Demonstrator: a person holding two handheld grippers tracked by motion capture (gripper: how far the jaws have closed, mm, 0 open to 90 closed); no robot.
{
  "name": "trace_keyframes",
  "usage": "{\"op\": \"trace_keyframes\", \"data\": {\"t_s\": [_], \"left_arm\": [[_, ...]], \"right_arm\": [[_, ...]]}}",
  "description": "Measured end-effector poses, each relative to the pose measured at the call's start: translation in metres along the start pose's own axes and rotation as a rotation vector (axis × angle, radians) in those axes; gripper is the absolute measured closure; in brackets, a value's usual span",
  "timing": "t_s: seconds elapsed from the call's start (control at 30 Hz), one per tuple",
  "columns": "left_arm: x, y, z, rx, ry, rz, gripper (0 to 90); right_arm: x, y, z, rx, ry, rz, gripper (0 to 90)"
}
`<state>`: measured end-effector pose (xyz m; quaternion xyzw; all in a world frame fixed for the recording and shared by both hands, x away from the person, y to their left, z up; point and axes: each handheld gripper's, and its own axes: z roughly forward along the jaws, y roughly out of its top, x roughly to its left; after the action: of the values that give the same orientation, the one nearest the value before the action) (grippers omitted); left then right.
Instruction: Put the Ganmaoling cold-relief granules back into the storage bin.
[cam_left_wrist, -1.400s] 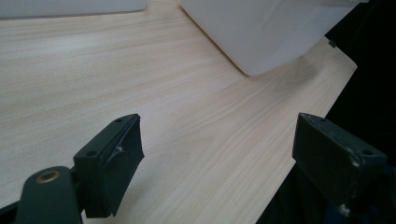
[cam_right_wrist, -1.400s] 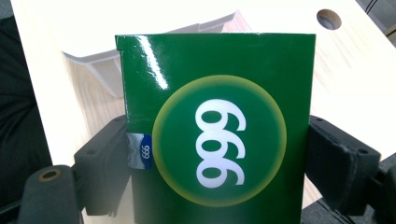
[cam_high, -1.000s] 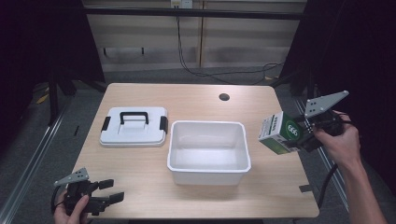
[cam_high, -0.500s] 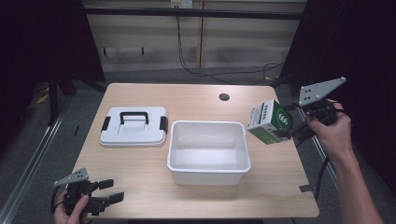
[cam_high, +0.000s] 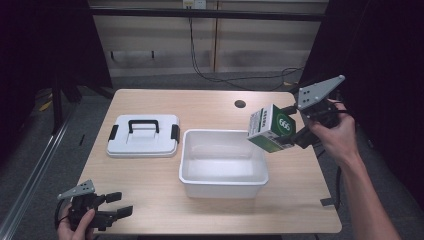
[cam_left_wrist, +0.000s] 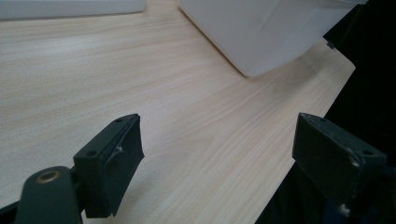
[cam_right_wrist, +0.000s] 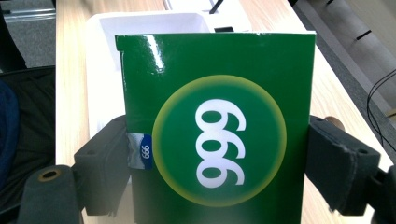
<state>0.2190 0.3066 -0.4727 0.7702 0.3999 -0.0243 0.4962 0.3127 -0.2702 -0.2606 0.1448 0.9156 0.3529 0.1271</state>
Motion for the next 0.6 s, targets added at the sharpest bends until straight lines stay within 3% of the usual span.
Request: {"op": "trace_keyframes", "data": {"t_s": [0.4,0.43,0.6], "left_arm": [[0.0,0.0,0.001,-0.002,0.0,-0.005,16.1],[0.0,0.0,0.0,0.0,-0.001,-0.003,16.0],[0.0,0.0,0.0,-0.001,0.001,0.0,16.1]], "right_arm": [[0.0,0.016,0.029,0.093,0.057,-0.034,16.2],[0.001,0.018,0.037,0.126,0.071,-0.042,16.2],[0.004,0.022,0.054,0.194,0.104,-0.072,16.2]]}}
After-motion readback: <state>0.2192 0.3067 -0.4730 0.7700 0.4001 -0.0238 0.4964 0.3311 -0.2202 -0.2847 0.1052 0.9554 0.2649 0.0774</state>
